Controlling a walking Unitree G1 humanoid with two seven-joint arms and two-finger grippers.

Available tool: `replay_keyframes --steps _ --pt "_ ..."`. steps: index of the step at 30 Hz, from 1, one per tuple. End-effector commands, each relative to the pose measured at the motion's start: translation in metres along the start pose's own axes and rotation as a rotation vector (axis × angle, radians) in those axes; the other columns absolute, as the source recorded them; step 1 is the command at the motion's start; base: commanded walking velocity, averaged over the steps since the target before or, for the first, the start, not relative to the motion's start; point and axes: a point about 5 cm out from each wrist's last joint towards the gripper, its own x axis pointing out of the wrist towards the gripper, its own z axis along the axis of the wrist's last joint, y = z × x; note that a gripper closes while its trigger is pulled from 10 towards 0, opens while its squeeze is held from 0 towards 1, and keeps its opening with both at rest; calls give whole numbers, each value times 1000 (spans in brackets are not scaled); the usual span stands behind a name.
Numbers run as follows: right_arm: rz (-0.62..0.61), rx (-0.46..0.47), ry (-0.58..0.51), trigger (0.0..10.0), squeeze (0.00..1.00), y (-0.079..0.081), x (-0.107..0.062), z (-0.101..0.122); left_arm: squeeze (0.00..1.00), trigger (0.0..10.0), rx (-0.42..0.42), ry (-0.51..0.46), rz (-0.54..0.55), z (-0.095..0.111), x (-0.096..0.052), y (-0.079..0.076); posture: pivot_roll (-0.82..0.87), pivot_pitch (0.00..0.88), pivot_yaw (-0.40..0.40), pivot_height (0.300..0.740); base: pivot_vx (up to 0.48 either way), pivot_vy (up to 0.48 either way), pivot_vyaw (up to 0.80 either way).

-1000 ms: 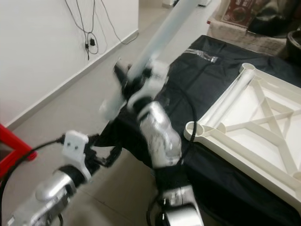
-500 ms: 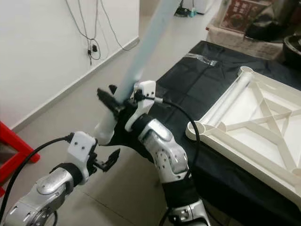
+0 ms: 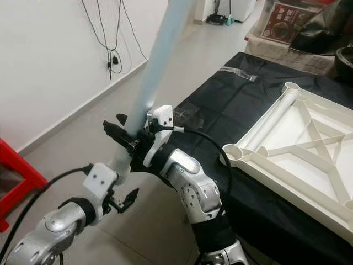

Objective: Building children table

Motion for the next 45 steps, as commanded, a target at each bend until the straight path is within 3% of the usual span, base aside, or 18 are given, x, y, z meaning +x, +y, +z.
replay_keyframes --steps 1,7,17,25,29,35,45 --pt "-2 -10 6 10000 0 1 -1 -2 0 10000 9 24 -5 -4 -1 -3 113 79 -62 740 0 0 0" --pt "-3 -15 8 10000 0 0 -1 -3 0 10000 16 8 7 1 1 -2 109 81 -64 740 0 0 0" --pt "0 -10 4 10000 0 -3 -2 0 0 10000 116 55 143 -10 -2 20 110 82 -59 740 0 0 0" --pt "73 8 34 10000 0 6 -5 -4 0 10000 127 -3 202 -2 1 32 108 82 -60 740 0 0 0" --pt "75 11 36 10000 0 6 -5 -4 0 10000 122 -14 186 -1 3 31 107 82 -58 740 0 0 0" --pt "86 26 32 10000 0 12 -2 -7 0 10000 119 -16 15 -5 9 6 107 82 -57 740 0 0 0" --pt "108 34 37 10000 0 17 -1 -8 0 10000 137 -33 26 -3 14 7 108 84 -59 740 0 0 0"
